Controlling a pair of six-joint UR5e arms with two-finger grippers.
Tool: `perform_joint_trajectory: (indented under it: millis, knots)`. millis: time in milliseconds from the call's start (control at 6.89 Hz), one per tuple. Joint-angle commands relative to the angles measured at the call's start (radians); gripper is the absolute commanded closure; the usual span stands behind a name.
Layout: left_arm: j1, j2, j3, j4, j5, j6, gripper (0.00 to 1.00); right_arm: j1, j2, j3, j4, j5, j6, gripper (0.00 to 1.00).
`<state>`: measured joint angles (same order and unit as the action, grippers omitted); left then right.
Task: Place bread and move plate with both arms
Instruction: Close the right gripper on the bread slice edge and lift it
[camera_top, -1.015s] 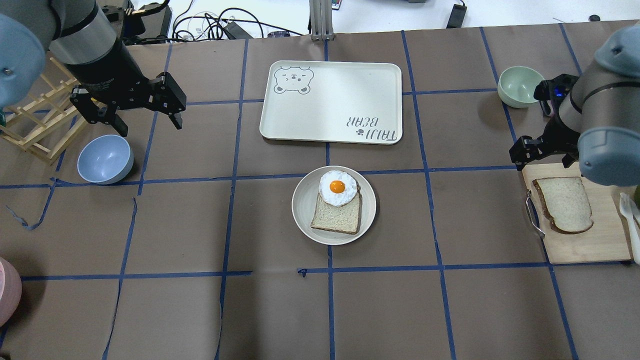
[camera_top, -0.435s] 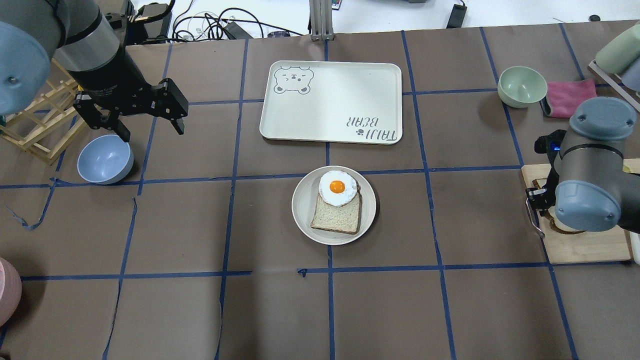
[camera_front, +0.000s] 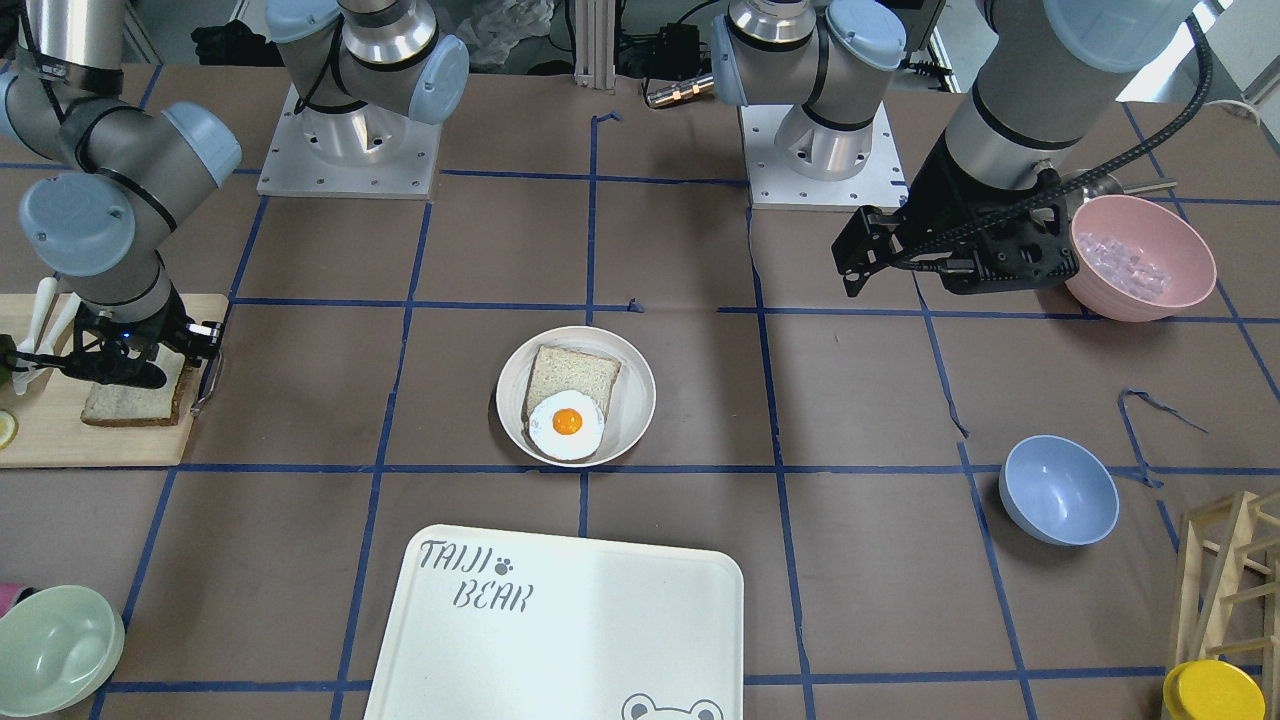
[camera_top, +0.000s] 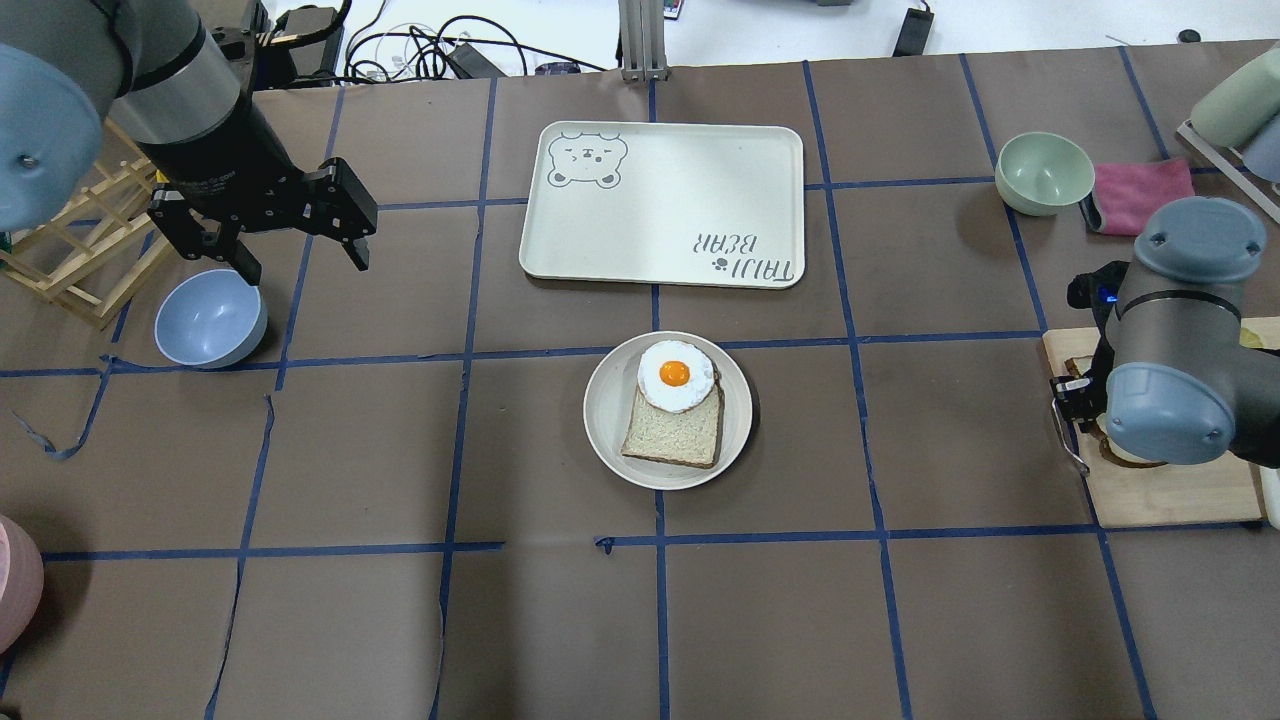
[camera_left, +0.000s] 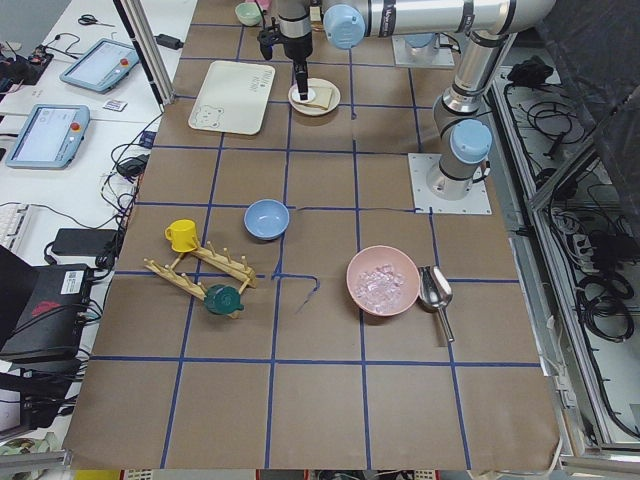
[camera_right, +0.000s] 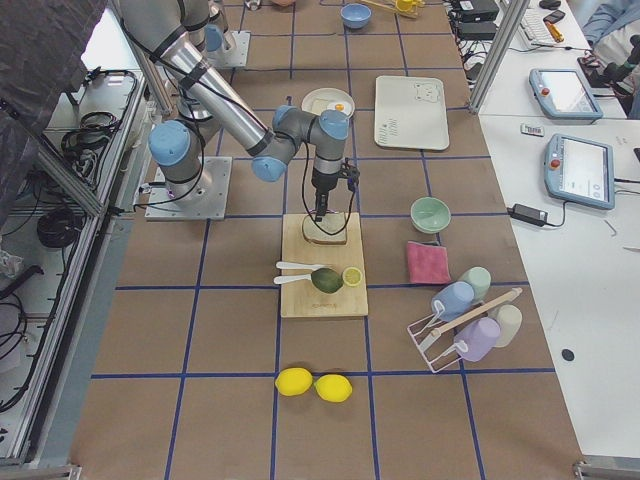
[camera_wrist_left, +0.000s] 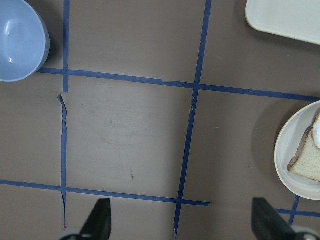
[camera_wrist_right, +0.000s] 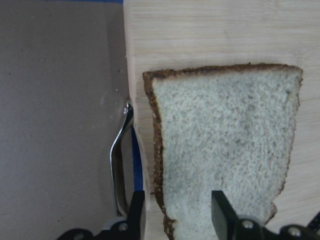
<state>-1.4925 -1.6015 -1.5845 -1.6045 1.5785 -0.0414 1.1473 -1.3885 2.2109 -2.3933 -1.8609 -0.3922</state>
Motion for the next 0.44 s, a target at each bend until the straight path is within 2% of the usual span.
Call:
perform_joint_trajectory:
  millis: [0,145,290]
  knots:
    - [0.0,0.0,0.0,0.0,0.0,0.0,0.0,0.002,0.011,0.0,-0.001,0.006,0.006,0.48]
    - [0.0,0.0,0.0,0.0,0.002,0.0,0.0,0.002,0.011,-0.002,0.0,0.006,0.004,0.51]
    - [0.0,0.0,0.0,0.0,0.0,0.0,0.0,0.002,0.011,-0.002,0.002,0.0,-0.003,0.72]
